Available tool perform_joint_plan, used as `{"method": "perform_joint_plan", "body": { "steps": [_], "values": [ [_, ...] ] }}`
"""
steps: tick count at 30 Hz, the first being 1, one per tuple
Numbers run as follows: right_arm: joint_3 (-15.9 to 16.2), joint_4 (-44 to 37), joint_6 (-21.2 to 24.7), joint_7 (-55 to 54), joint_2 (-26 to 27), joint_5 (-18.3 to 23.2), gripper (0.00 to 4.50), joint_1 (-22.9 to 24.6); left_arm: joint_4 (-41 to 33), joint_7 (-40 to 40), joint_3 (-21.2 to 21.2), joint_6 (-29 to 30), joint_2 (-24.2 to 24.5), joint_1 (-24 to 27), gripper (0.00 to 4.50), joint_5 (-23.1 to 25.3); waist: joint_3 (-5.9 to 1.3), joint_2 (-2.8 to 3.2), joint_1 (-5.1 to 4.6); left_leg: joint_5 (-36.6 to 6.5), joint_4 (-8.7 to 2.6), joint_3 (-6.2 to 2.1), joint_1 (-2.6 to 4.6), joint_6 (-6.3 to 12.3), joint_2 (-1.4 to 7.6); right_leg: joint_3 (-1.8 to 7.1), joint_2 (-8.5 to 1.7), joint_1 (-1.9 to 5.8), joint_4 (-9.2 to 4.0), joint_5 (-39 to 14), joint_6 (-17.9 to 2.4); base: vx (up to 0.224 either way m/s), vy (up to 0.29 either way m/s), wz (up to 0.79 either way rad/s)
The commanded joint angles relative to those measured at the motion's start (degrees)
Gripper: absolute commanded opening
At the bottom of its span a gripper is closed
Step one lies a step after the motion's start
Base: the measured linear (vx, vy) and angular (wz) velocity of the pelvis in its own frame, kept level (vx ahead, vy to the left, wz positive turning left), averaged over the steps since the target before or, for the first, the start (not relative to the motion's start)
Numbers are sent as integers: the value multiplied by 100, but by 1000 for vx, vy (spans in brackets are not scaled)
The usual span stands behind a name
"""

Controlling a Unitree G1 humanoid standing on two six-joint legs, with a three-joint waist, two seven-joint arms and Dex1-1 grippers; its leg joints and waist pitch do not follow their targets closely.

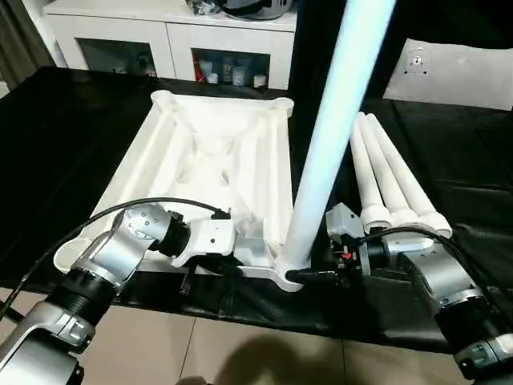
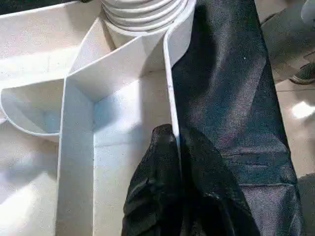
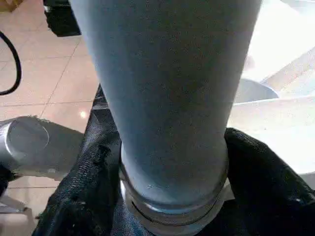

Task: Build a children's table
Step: Rotate leg to tighten

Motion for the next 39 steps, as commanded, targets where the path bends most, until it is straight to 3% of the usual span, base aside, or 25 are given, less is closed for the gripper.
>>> {"method": "perform_joint_plan", "body": {
  "steps": [1,8,9,12,14,15,16,17,18,20,21,22,24,25,26,27,29,30,31,33,34,37,39],
  "values": [
    [17,85,19,43,35,-4,286,-54,75,-399,-453,-200,-8,71,0,203,-309,25,-10,-846,-314,2,24,279,175,164,-346,307,-339,-147,-1403,0,0,0],
    [-31,-52,255,50,139,212,274,159,137,-311,-385,-145,15,101,0,201,-300,28,-1,-903,-321,2,28,263,179,162,-346,309,-349,-196,-1402,0,0,0],
    [-58,-163,340,-16,183,279,273,285,106,-219,-313,-18,-12,143,0,150,-298,55,4,-960,-327,-1,33,242,181,162,-346,303,-354,-267,-1397,0,0,0],
    [-231,-408,517,-544,487,434,272,637,-68,299,14,481,-195,331,0,-31,-287,46,-1,-1030,-345,-5,42,179,194,167,-359,299,-362,-305,-1391,0,0,0],
    [-339,-440,570,-1045,745,429,272,772,-197,649,213,772,-334,447,0,-140,-240,58,-37,-1415,-391,-9,54,114,174,163,-354,273,-444,-998,-1278,0,0,0],
    [-379,-423,547,-1331,898,381,272,829,-268,907,337,942,-428,506,0,-177,-204,89,-64,-1708,-423,-25,72,18,175,166,-369,249,-488,-1681,-1159,-55,-4,-3],
    [-393,-416,535,-1437,955,360,272,849,-291,1007,385,1004,-463,526,0,-189,-166,64,-77,-1992,-426,-39,115,-28,152,168,-387,204,-588,-2508,-939,0,0,0],
    [-420,-385,545,-1651,1079,331,272,874,-349,1229,476,1135,-545,562,0,-191,-170,75,-87,-2069,-428,-65,123,-56,144,171,-394,212,-603,-2787,-834,0,0,0],
    [-502,-233,571,-2319,1505,255,272,909,-564,1935,764,1629,-835,673,0,-189,-163,82,-122,-2112,-460,-86,101,-114,148,182,-397,211,-607,-3039,-678,0,0,0],
    [-550,-181,561,-2592,1721,223,272,930,-712,2244,897,1938,-984,736,0,-180,-167,68,-223,-2178,-457,-128,120,-140,118,154,-411,175,-687,-3552,-452,0,0,0],
    [-561,-162,562,-2643,1754,219,272,920,-729,2282,910,1977,-1005,741,0,-174,-167,68,-223,-2178,-457,-128,120,-140,118,154,-411,175,-687,-3552,-452,0,0,0],
    [-716,83,593,-3306,2167,163,272,786,-937,2760,1071,2474,-1281,803,0,-91,-172,74,-291,-2112,-480,-129,78,-116,133,171,-386,174,-646,-3214,-535,0,0,0],
    [-946,504,618,-4335,2698,41,271,488,-1121,3502,1275,3046,-1734,796,0,62,-161,62,-370,-2179,-471,-127,70,-135,121,157,-375,150,-637,-3185,-599,0,0,0],
    [-946,504,618,-4335,2698,41,271,488,-1121,3502,1275,3046,-1734,796,0,62,-166,65,-394,-2146,-470,-137,66,-144,107,151,-380,160,-648,-3206,-592,0,0,0],
    [-1062,785,619,-4850,2898,-24,270,265,-1143,3971,1409,3276,-2057,726,0,126,-190,56,-392,-2068,-465,-141,49,-80,97,149,-378,183,-664,-3150,-541,0,0,0],
    [-1062,785,619,-4850,2898,-24,270,265,-1143,3971,1409,3276,-2057,726,0,126,-193,75,-405,-2010,-444,-110,71,-62,110,176,-360,135,-655,-2891,-629,0,0,0],
    [-1128,1019,695,-5339,3059,-197,270,29,-1201,4523,1490,3518,-2449,637,0,214,-230,51,-383,-1757,-421,-75,45,20,107,201,-336,170,-615,-2225,-769,0,0,0],
    [-1158,1054,726,-5406,3105,-204,270,-13,-1226,4615,1437,3571,-2529,615,0,272,-254,65,-376,-1512,-414,-63,16,54,114,200,-313,192,-563,-1726,-868,0,0,0],
    [-1179,1070,744,-5435,3134,-198,270,-33,-1243,4658,1393,3603,-2570,604,0,311,-259,66,-362,-1420,-403,-59,10,85,115,202,-316,196,-550,-1549,-901,0,0,0],
    [-1140,1009,655,-5337,3136,-290,325,12,-1315,4656,1306,3679,-2589,613,0,378,-297,60,-297,-912,-349,-31,-41,219,98,203,-316,246,-483,-752,-1001,26,-7,1],
    [-1141,996,592,-5362,3125,-356,325,41,-1357,4642,1271,3733,-2587,623,0,402,-301,62,-290,-737,-340,-25,-56,275,93,196,-308,265,-449,-408,-1072,51,-14,2],
    [-1174,927,423,-5385,3003,-390,348,160,-1366,4537,1179,3692,-2471,650,0,451,-291,60,-285,-640,-342,-22,-71,338,94,182,-313,290,-435,-132,-1126,0,0,0],
    [-1192,907,375,-5385,2934,-393,367,192,-1352,4489,1149,3662,-2405,660,0,457,-271,67,-298,-874,-362,-23,-48,305,101,174,-318,281,-471,-509,-1115,0,0,0]
  ]
}}
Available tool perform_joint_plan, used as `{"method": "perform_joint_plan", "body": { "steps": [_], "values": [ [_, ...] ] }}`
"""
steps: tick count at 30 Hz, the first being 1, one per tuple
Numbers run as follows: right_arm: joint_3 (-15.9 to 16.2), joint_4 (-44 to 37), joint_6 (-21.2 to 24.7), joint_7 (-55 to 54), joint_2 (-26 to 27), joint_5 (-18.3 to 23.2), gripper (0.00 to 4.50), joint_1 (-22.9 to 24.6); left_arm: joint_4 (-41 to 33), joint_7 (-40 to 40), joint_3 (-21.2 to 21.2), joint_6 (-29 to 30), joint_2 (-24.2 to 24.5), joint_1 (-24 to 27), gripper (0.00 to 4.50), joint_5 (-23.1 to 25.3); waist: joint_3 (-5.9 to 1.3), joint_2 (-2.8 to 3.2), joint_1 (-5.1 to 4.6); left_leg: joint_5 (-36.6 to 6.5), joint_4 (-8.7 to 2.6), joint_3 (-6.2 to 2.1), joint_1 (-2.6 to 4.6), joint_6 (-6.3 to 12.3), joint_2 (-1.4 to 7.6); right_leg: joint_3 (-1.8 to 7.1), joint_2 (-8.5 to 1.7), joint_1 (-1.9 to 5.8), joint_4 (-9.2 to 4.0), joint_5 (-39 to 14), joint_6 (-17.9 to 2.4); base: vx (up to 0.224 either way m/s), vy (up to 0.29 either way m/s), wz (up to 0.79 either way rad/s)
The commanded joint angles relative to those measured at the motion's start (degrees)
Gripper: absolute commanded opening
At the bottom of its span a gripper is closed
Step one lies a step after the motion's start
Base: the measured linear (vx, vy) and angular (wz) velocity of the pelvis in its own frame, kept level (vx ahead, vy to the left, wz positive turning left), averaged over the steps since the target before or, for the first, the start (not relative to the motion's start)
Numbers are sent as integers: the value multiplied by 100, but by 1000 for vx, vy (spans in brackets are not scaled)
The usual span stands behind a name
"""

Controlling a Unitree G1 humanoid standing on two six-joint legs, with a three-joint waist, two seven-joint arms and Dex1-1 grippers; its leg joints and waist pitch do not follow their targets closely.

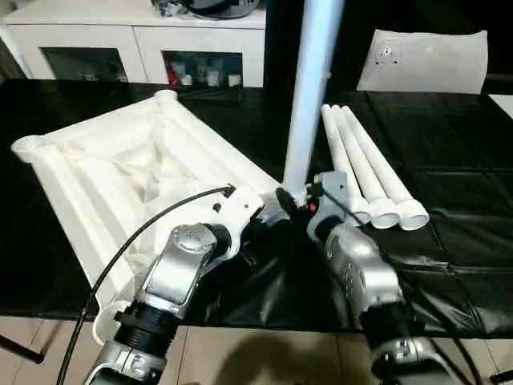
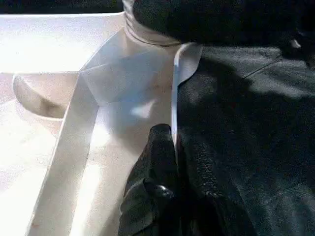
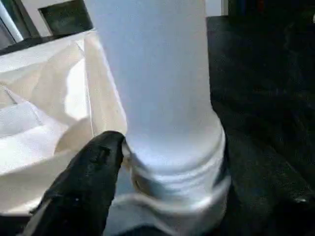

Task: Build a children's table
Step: Rotate leg to tighten

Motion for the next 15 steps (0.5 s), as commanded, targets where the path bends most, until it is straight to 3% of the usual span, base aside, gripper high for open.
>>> {"method": "perform_joint_plan", "body": {
  "steps": [1,3,5,12,14,15],
  "values": [
    [347,-3,108,399,-33,27,379,290,47,-81,-158,-185,211,-129,0,64,-261,-9,42,-1030,-335,-17,-51,259,106,163,-330,304,-469,-844,-1077,0,0,0],
    [314,-152,83,504,-138,59,383,371,74,-191,-187,-258,325,-121,0,67,-251,3,39,-1231,-348,-20,-26,218,115,170,-317,279,-505,-1170,-965,0,0,0],
    [290,-416,36,727,-341,101,418,524,134,-385,-225,-405,512,-110,0,66,-251,12,35,-1251,-353,-28,-33,194,119,175,-317,283,-509,-1201,-921,0,0,0],
    [309,-1212,-248,2272,-1315,429,441,983,352,-1331,-527,-1072,1198,-139,0,2,-268,12,97,-980,-313,-13,-40,360,126,176,-310,319,-443,-563,-1096,0,0,0],
    [335,-1360,-200,2638,-1602,494,441,1000,457,-1596,-616,-1326,1362,-180,0,-46,-255,12,104,-989,-315,-14,-38,376,119,163,-312,313,-460,-657,-1125,0,0,0],
    [348,-1511,-101,3146,-1982,600,441,971,592,-2041,-749,-1725,1604,-231,0,-92,-257,9,110,-974,-312,-17,-45,402,112,165,-312,323,-458,-700,-1110,0,0,0]
  ]
}}
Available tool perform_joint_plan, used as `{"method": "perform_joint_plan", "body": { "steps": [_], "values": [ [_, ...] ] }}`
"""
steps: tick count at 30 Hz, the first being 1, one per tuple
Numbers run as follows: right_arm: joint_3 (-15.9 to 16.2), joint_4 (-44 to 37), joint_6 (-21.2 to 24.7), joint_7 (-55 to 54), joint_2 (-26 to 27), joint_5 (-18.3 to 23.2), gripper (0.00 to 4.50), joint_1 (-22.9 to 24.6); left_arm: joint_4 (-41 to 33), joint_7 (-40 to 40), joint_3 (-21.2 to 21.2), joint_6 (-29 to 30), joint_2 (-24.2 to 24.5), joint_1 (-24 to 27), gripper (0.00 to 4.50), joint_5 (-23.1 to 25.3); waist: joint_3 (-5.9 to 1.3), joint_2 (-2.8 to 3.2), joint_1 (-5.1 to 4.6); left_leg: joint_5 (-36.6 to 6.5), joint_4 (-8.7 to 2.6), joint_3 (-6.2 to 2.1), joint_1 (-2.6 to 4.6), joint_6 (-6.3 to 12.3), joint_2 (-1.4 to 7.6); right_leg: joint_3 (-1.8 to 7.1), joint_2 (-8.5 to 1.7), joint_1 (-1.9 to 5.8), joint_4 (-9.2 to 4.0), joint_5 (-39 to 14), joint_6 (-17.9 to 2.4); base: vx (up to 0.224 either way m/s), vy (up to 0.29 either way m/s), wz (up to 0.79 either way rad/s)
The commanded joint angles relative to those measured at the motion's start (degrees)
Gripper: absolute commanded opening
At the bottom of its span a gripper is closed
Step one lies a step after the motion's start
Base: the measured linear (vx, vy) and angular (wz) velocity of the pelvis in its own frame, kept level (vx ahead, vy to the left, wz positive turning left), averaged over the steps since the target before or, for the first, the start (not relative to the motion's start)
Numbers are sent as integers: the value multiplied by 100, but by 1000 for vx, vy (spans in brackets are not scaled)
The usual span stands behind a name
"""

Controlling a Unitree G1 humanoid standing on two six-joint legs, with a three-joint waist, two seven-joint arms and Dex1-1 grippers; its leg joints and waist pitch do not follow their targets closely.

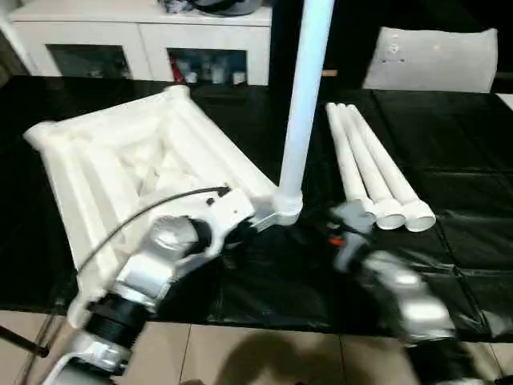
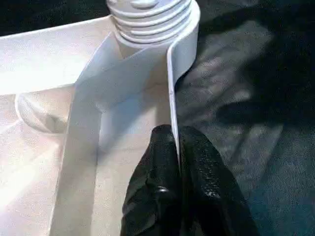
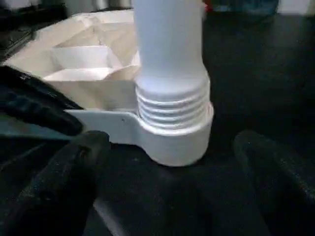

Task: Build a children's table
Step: Rotate leg to tighten

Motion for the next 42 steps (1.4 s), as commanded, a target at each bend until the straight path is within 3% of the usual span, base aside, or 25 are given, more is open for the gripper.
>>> {"method": "perform_joint_plan", "body": {
  "steps": [1,5,9,14,15,23,27,37,42],
  "values": [
    [26,-293,77,643,-364,174,441,-65,238,-643,-340,-440,290,-36,0,23,-282,-14,32,-981,-319,-16,-22,418,120,168,-310,325,-459,-744,-1092,0,0,0],
    [106,-354,170,1260,-805,265,441,-191,373,-1315,-497,-803,557,-88,0,-98,-285,-47,64,-890,-299,8,-8,437,132,173,-324,307,-437,-678,-1174,0,0,0],
    [428,-148,54,1921,-1165,84,441,-551,555,-2319,-869,-1578,930,-204,0,-145,-303,-30,118,-821,-286,7,23,469,151,170,-328,299,-397,-554,-1271,0,0,0],
    [791,178,-48,2347,-1210,-154,441,-905,691,-2759,-1056,-1900,1010,-358,0,-133,-315,-31,207,-801,-274,33,49,414,169,164,-334,303,-342,-339,-1406,0,0,0],
    [806,201,-62,2362,-1208,-170,441,-924,696,-2777,-1065,-1914,1011,-367,0,-130,-306,-54,213,-794,-276,33,34,409,167,164,-336,305,-344,-343,-1402,0,0,0],
    [1280,427,-60,3148,-1241,-212,441,-1188,960,-3062,-1180,-2352,1003,-570,0,-57,-321,-51,256,-732,-269,26,23,372,166,160,-346,328,-324,-330,-1362,0,0,0],
    [1351,634,-97,3221,-1115,-221,441,-1318,1048,-3110,-1202,-2437,973,-622,0,-66,-325,-47,256,-733,-263,27,22,367,163,155,-343,324,-322,-324,-1383,0,0,0],
    [1240,971,67,3404,-933,47,359,-1429,1211,-3130,-1202,-2589,935,-661,0,-60,-335,-45,281,-660,-254,26,17,389,168,148,-344,331,-292,-117,-1456,0,0,0],
    [1246,986,138,3482,-892,98,309,-1381,1255,-3150,-1197,-2628,950,-657,0,-41,-334,-39,285,-741,-261,22,26,333,171,151,-353,330,-306,-303,-1414,0,0,0]
  ]
}}
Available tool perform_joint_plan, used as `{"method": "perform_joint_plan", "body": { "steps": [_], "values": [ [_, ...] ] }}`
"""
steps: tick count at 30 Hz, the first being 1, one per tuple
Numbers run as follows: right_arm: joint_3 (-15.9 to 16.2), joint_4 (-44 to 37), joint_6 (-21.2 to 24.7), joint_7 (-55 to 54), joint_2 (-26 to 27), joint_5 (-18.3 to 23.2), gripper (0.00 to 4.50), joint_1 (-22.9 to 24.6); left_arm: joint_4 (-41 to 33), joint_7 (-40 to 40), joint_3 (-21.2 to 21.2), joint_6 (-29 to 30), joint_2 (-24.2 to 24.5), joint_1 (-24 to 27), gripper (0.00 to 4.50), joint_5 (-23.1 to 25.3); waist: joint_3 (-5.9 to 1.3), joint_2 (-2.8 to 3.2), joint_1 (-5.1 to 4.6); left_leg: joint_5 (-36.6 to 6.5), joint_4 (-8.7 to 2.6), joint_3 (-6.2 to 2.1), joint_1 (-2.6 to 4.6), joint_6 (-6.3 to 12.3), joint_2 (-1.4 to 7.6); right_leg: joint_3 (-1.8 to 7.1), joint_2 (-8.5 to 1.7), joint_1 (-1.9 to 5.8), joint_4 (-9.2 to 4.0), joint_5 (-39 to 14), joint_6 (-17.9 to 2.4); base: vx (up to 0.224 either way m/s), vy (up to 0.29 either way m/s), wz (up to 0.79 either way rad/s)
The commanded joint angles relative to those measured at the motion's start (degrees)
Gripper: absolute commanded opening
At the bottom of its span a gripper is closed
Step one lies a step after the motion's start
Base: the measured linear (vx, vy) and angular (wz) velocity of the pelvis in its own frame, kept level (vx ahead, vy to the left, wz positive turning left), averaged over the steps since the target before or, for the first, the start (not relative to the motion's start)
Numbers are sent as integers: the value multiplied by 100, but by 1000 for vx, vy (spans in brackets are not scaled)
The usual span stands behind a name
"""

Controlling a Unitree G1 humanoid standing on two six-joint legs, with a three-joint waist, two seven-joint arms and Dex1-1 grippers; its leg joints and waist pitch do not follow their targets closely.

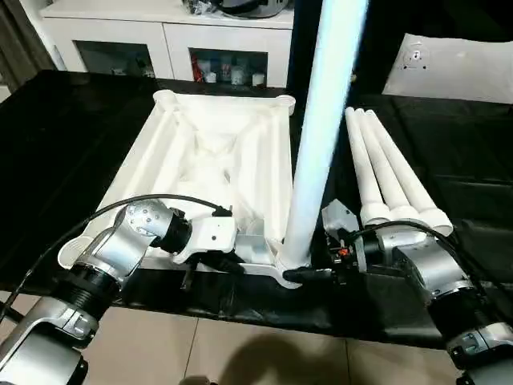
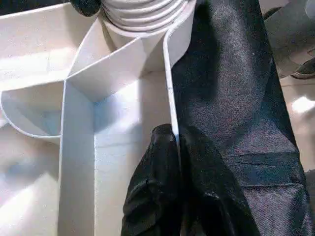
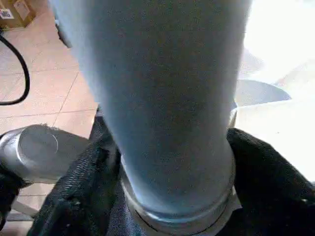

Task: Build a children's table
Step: Rotate leg to tighten

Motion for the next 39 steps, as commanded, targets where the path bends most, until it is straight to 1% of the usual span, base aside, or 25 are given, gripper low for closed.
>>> {"method": "perform_joint_plan", "body": {
  "steps": [1,4,5,8,9,12,13,15,17,18,19,20,21,23,25,26,28,29,30,31,32,34,36,37,39],
  "values": [
    [-55,17,61,128,33,116,303,-31,84,-276,-393,-100,-14,68,0,231,-337,-34,-5,-706,-307,9,11,326,170,158,-344,316,-327,-252,-1417,0,0,0],
    [-70,-13,110,127,70,179,291,27,108,-274,-386,-125,-12,73,0,239,-336,-36,-3,-680,-305,10,5,340,167,154,-339,318,-322,-196,-1428,0,0,0],
    [-77,-87,162,109,100,218,283,115,119,-250,-373,-132,-5,90,0,244,-336,-9,1,-719,-307,10,13,334,173,154,-343,311,-329,-226,-1434,0,0,0],
    [-76,-185,223,72,130,246,276,219,108,-173,-336,-92,-7,122,0,243,-334,-23,6,-742,-310,10,12,320,171,153,-338,313,-329,-219,-1440,0,0,0],
    [-76,-227,247,47,144,257,275,264,100,-124,-313,-63,-14,140,0,239,-329,-3,10,-779,-313,9,15,304,172,156,-336,309,-339,-260,-1427,0,0,0],
    [-163,-474,434,-320,332,361,274,564,-11,357,-52,332,-177,285,0,119,-312,-18,21,-953,-337,6,39,239,181,161,-349,297,-373,-558,-1371,0,0,0],
    [-186,-508,481,-397,368,381,274,604,-45,403,-14,393,-202,313,0,84,-290,-16,7,-1050,-359,2,29,192,173,159,-344,299,-391,-817,-1325,0,0,0],
    [-344,-588,662,-1102,715,425,274,831,-341,930,288,943,-433,523,0,-93,-247,-14,-8,-1319,-400,-9,41,108,180,170,-362,269,-458,-1419,-1181,0,0,0],
    [-438,-521,574,-1816,1059,286,273,944,-569,1474,533,1409,-629,689,0,-137,-195,-10,-95,-1790,-440,-47,82,-50,164,168,-386,216,-553,-2520,-917,0,0,0],
    [-494,-489,612,-2187,1279,218,273,968,-719,1761,655,1706,-770,780,0,-157,-195,-10,-95,-1790,-440,-47,82,-50,164,168,-386,216,-553,-2520,-917,0,0,0],
    [-555,-413,654,-2614,1516,131,273,949,-866,2097,799,2010,-945,857,0,-167,-169,-22,-184,-1951,-478,-91,62,-156,136,157,-390,222,-600,-3219,-619,0,0,0],
    [-614,-364,714,-2924,1709,104,272,923,-986,2352,911,2257,-1098,908,0,-175,-161,-24,-249,-2083,-475,-110,88,-165,116,147,-392,187,-659,-3574,-469,0,0,0],
    [-685,-306,787,-3207,1907,118,272,880,-1106,2601,1014,2510,-1256,949,0,-174,-170,-19,-277,-2146,-457,-114,116,-155,107,143,-395,164,-680,-3704,-428,0,0,0],
    [-799,-178,897,-3693,2197,107,272,766,-1259,3036,1179,2875,-1525,968,0,-125,-193,-17,-353,-2199,-457,-128,114,-65,105,148,-370,145,-714,-3550,-413,0,0,0],
    [-910,70,944,-4388,2555,-39,272,548,-1430,3704,1380,3265,-1907,950,0,49,-195,-7,-413,-2126,-466,-126,68,-79,100,139,-348,167,-674,-3230,-532,0,0,0],
    [-935,157,983,-4669,2667,-124,272,469,-1505,3940,1439,3411,-2041,944,0,118,-211,-7,-406,-2095,-460,-121,77,-71,107,148,-353,160,-672,-3168,-537,0,0,0],
    [-943,330,1045,-5073,2820,-299,272,311,-1620,4295,1487,3633,-2259,919,0,232,-250,-19,-402,-1726,-453,-95,21,-31,114,167,-320,173,-605,-2472,-666,0,0,0],
    [-962,357,1009,-5151,2848,-341,272,286,-1646,4364,1466,3666,-2284,904,0,284,-251,-15,-393,-1610,-434,-74,2,24,109,176,-316,177,-599,-2196,-724,0,0,0],
    [-989,363,992,-5148,2872,-334,307,279,-1686,4399,1432,3708,-2294,895,0,325,-251,-15,-393,-1610,-434,-74,2,24,109,176,-316,177,-599,-2196,-724,0,0,0],
    [-1006,343,964,-5122,2879,-325,328,289,-1720,4404,1406,3736,-2300,886,0,337,-263,-29,-372,-1499,-420,-56,-5,96,116,188,-312,190,-574,-1891,-781,0,0,0],
    [-1028,299,952,-5085,2867,-301,328,317,-1734,4377,1382,3743,-2293,877,0,333,-266,-26,-364,-1450,-418,-53,-13,116,115,189,-313,197,-565,-1803,-804,54,-9,3],
    [-1069,179,878,-5053,2793,-296,352,415,-1761,4244,1274,3726,-2172,873,0,359,-302,-11,-339,-1028,-386,-36,-49,188,105,194,-304,249,-502,-1021,-931,61,-17,1],
    [-1109,127,813,-5083,2750,-310,378,465,-1773,4165,1212,3707,-2082,880,0,389,-320,-6,-336,-810,-370,-36,-61,225,100,191,-304,277,-458,-619,-1007,27,-10,0],
    [-1166,24,750,-5052,2668,-284,386,533,-1767,4011,1144,3643,-1942,888,0,410,-324,-1,-340,-657,-353,-26,-64,273,88,181,-295,299,-432,-247,-1129,0,0,0],
    [-1206,-162,643,-4929,2514,-247,399,639,-1753,3805,1062,3521,-1732,909,0,431,-304,21,-341,-720,-367,-23,-54,288,100,175,-299,295,-439,-263,-1190,0,0,0]
  ]
}}
